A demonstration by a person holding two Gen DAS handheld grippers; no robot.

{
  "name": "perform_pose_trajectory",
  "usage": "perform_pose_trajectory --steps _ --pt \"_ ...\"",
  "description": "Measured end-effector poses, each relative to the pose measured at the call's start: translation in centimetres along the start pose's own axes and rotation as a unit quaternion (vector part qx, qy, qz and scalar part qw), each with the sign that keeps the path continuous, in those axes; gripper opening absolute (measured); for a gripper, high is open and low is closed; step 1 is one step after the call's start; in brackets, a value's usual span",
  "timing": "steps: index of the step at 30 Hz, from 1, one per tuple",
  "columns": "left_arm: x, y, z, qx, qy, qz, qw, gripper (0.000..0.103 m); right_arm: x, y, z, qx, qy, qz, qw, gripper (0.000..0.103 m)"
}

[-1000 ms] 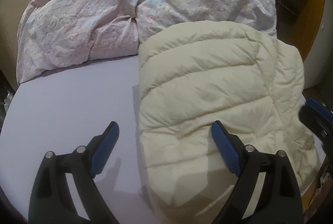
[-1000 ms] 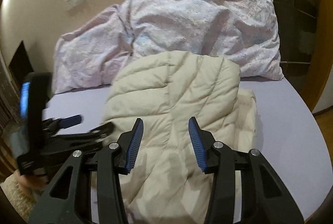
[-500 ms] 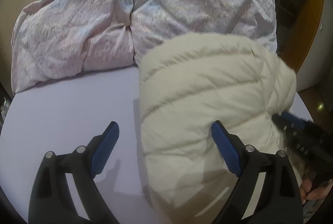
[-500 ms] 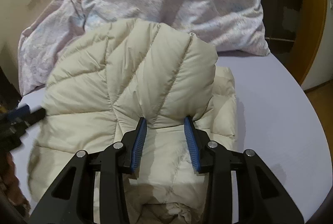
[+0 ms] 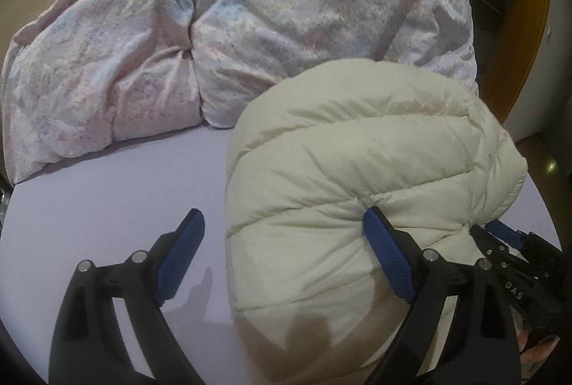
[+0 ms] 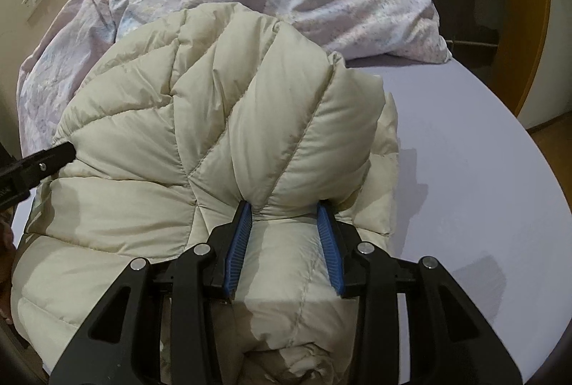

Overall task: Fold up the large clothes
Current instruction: 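Press both tools on the folded jacket bundle to flatten it, then close both tools on the edge of the cream jacket bundle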

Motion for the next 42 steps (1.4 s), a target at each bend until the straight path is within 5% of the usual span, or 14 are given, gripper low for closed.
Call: perform_pose_trajectory --steps 23,42 --pt "1.6 -4.8 -2.7 0.016 -0.028 0.01 0.9994 0.1 0.6 -0.3 -1.9 0.006 -0.028 -0.014 0.999 0.041" --pt "2.5 -6.2 -2.7 0.05 -0.002 0.024 0.9984 0.101 0.5 -0.5 -2.0 0.011 -0.018 -0.029 0.999 0.041"
Point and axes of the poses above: each gripper's, at about its wrist camera, not at the fingertips, and y roughly against the way its jaws point, z to its left, x to its underside, the point moved 9 cm from there along -y, roughly the way its jaws point, and after that the axes turned 12 degrees about -x, right-handed, at the moved point
